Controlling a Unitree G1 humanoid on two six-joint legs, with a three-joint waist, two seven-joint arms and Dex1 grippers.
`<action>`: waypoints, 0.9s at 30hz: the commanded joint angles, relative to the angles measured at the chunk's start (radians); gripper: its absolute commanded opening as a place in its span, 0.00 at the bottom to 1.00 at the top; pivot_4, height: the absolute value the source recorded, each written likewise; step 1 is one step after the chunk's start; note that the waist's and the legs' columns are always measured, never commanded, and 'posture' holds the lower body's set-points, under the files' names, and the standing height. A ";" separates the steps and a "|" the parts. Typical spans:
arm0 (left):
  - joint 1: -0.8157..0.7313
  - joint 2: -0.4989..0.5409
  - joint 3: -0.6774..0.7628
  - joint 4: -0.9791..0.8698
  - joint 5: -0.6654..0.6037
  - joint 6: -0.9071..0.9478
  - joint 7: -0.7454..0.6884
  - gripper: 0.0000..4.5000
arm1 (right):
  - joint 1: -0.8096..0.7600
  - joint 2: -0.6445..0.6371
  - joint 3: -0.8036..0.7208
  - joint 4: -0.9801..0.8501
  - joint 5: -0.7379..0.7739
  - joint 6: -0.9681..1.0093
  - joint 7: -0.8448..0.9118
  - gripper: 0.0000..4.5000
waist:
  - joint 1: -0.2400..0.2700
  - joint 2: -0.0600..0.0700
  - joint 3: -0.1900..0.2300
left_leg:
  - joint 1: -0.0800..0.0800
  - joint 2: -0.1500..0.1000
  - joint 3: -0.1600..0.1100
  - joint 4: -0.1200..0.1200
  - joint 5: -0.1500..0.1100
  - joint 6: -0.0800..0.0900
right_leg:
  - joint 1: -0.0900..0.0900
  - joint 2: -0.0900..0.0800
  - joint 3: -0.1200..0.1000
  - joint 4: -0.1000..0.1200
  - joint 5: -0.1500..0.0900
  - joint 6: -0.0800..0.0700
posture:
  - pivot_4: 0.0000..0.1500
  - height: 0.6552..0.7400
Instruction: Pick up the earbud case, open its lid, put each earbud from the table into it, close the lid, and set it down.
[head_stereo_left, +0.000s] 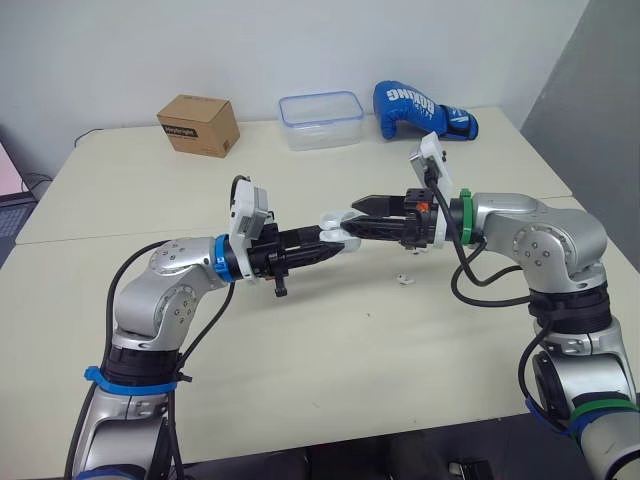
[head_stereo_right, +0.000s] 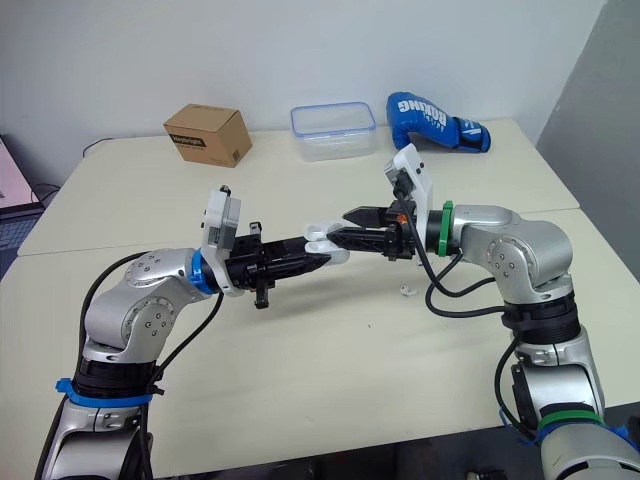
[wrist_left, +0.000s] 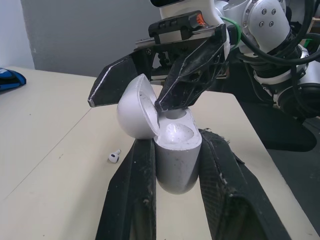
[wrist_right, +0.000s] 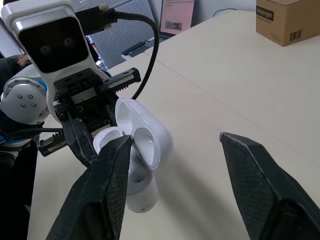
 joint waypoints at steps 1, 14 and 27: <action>0.002 0.002 0.004 -0.046 -0.019 -0.014 0.000 0.17 | -0.043 0.000 -0.024 -0.003 0.004 -0.026 0.006 0.64 | 0.000 0.000 0.000 | 0.000 0.000 0.000 0.000 0.000 0.000 | 0.000 0.000 0.000 0.000 0.000 0.000 | 1.00 1.00; -0.008 0.046 0.062 0.058 0.029 -0.103 0.015 0.17 | -0.119 -0.201 0.006 0.013 0.037 0.000 0.234 0.64 | 0.001 0.000 0.000 | 0.000 0.000 0.000 0.000 0.000 0.000 | 0.000 0.000 0.000 0.000 0.000 0.000 | 1.00 1.00; -0.093 0.080 0.076 0.172 0.038 -0.151 0.000 0.17 | -0.229 -0.343 0.566 0.107 -0.512 -0.230 0.428 0.64 | -0.001 0.000 0.000 | 0.000 0.000 0.001 0.000 0.000 0.000 | 0.000 0.000 0.000 -0.001 0.000 0.000 | 1.00 1.00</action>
